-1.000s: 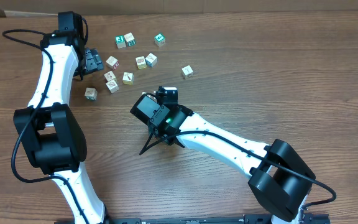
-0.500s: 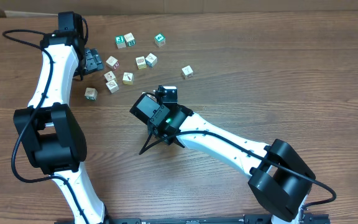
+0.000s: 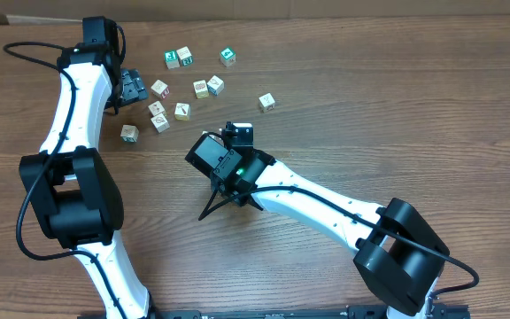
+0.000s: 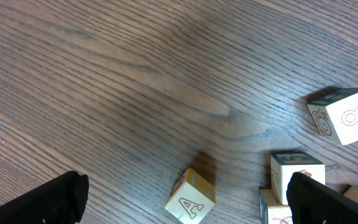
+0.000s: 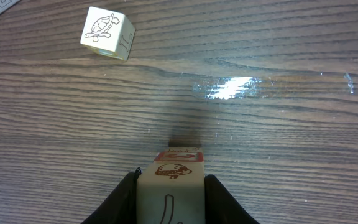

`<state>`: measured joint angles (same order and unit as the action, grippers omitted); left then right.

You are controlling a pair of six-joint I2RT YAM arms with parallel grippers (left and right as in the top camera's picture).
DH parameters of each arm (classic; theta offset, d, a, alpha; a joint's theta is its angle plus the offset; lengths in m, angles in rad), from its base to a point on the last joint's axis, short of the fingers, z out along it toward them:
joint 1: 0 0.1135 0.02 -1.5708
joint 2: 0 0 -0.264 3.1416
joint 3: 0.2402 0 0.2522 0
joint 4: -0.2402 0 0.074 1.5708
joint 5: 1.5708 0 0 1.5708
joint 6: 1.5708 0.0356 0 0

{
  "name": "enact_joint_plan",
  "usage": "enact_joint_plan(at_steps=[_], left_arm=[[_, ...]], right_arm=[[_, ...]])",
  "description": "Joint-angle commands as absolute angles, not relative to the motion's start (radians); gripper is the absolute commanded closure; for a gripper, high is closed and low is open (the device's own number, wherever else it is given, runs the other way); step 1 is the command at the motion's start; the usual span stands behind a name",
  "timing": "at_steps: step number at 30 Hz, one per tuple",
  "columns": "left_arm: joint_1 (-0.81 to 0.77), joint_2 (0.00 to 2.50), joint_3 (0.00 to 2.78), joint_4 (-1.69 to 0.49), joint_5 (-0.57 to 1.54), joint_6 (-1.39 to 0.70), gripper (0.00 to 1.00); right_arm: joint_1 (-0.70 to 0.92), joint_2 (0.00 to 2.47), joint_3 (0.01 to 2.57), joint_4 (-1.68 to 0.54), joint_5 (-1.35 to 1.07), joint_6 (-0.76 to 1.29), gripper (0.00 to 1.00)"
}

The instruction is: Form a tower

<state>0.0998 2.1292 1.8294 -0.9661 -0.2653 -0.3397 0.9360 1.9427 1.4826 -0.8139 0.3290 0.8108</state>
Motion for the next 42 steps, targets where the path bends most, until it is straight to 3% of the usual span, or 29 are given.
enact_joint_plan(at_steps=[1, 10, 13, 17, 23, 29, 36, 42], left_arm=[[0.097, 2.139, 1.834, -0.968, -0.262, -0.329, 0.00], [0.097, 2.139, 1.834, -0.968, -0.262, -0.329, 0.00], [0.097, 2.139, 1.834, -0.968, -0.262, -0.329, 0.01], [0.097, 2.139, 1.834, -0.968, -0.262, -0.329, 0.00], [0.097, 2.139, 1.834, -0.968, -0.262, -0.329, 0.01], [0.097, 2.139, 1.834, -0.968, -0.262, -0.329, 0.00], [0.097, 2.139, 1.834, -0.968, -0.262, -0.329, 0.01], [0.097, 2.139, 1.834, -0.968, -0.262, -0.329, 0.01]], right_arm=[[0.934, 1.942, 1.477, -0.813, 0.347, 0.811, 0.73], [0.934, 1.942, 1.477, -0.813, 0.347, 0.811, 0.62], [0.934, 1.942, 1.477, -0.813, 0.347, 0.811, 0.44], [0.928, 1.942, 1.477, -0.798, 0.351, 0.799, 0.38], [0.845, 1.942, 1.634, -0.886, 0.312, 0.686, 0.34], [0.685, 1.942, 1.865, -0.984, 0.114, 0.482, 0.28], [0.522, 1.987, 1.866, -0.963, 0.082, 0.387, 0.27], [0.478, 2.108, 1.866, -0.842, 0.079, 0.246, 0.29]])
